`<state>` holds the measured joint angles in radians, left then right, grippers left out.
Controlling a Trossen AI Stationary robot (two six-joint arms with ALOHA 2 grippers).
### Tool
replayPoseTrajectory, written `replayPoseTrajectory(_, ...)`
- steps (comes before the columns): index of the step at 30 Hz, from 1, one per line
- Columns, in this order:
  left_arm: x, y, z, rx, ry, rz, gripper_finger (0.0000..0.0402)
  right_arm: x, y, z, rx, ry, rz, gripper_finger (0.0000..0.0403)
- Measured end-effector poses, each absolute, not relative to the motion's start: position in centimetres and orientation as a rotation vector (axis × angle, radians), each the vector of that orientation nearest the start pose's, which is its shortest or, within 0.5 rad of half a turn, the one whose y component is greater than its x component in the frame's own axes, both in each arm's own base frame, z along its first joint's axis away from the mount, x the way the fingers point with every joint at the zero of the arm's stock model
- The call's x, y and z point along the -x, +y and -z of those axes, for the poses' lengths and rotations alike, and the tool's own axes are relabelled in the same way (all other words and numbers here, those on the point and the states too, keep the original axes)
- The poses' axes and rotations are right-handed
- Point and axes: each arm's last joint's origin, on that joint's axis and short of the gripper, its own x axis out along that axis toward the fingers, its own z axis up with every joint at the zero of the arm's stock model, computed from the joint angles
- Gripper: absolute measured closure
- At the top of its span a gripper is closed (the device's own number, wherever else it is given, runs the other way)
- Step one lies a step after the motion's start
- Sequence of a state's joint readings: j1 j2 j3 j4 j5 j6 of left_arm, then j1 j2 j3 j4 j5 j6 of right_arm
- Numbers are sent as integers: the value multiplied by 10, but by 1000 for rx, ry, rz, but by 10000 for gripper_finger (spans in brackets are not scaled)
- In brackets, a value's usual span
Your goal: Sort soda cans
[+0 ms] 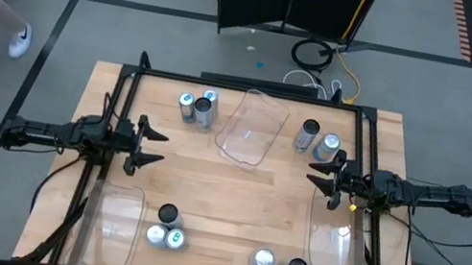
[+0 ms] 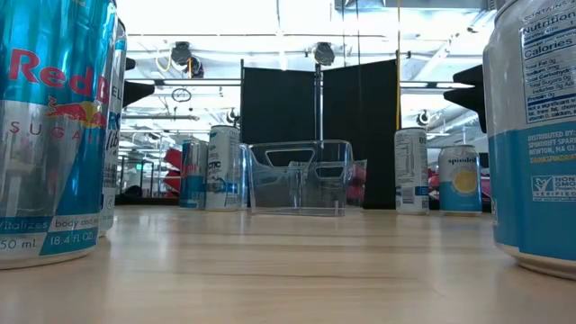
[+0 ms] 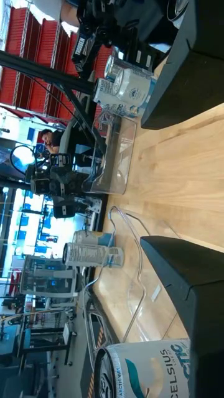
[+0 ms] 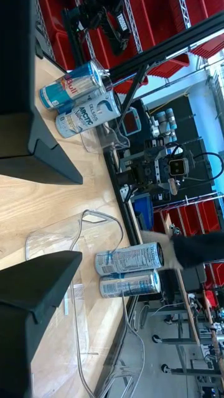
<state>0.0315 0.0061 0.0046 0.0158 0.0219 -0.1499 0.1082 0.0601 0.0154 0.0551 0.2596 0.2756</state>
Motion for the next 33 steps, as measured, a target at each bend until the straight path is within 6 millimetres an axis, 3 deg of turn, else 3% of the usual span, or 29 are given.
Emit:
replayPoseTrajectory(22,-98,2,-166,150,-15,-8,97,-100,3,-172,-280,-61,149,227)
replayPoseTrajectory(29,-98,2,-166,150,-15,-8,97,-99,0,-174,-255,-96,261,227)
replayPoseTrajectory(33,-98,2,-166,150,-15,-8,97,-100,0,-180,-151,-136,278,227)
